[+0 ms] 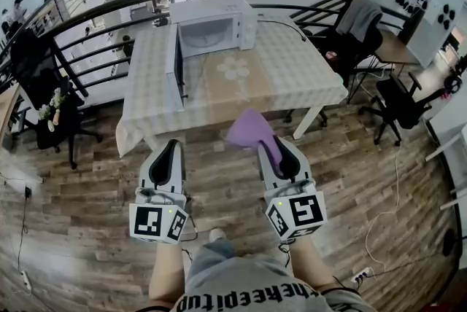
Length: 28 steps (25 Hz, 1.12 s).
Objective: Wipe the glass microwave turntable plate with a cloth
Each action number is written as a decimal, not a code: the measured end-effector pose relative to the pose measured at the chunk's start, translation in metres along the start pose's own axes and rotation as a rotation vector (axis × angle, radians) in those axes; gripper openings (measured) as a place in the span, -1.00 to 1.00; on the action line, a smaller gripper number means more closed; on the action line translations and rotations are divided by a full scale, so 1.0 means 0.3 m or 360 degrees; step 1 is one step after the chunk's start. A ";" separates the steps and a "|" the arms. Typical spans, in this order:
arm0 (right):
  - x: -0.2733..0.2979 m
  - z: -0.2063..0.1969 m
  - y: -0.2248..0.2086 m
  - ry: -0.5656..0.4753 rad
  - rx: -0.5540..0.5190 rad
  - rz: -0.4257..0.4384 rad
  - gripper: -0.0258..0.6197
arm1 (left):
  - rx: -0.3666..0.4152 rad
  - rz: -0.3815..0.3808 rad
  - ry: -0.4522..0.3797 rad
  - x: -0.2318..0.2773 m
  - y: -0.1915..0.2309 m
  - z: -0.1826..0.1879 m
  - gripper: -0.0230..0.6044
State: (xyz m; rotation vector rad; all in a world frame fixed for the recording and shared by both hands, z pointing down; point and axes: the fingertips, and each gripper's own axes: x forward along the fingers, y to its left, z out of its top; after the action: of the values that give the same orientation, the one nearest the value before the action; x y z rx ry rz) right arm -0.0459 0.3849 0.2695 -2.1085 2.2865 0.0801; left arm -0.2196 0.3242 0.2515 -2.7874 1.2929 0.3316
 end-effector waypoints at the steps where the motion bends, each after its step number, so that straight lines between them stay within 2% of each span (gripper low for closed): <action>1: 0.010 -0.001 0.000 -0.0002 0.0003 -0.0001 -0.57 | 0.0001 -0.0003 -0.0001 0.008 0.006 -0.002 -0.87; 15: 0.191 -0.016 -0.003 -0.0042 0.0058 -0.0058 -0.57 | 0.0006 -0.0043 -0.0045 0.141 0.154 -0.014 -0.87; 21: 0.240 -0.050 -0.002 -0.0018 0.0088 -0.0085 -0.57 | -0.0026 -0.0059 -0.0010 0.183 0.199 -0.064 -0.87; 28: 0.317 -0.085 -0.073 0.0012 0.0093 -0.0114 -0.57 | -0.0052 -0.0089 0.0030 0.285 0.205 -0.131 -0.87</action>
State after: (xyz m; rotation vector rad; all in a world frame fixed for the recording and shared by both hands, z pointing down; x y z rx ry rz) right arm -0.0315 0.2870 0.2891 -2.1625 2.1867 0.0034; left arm -0.2061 0.2149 0.2741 -2.8544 1.2216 0.3271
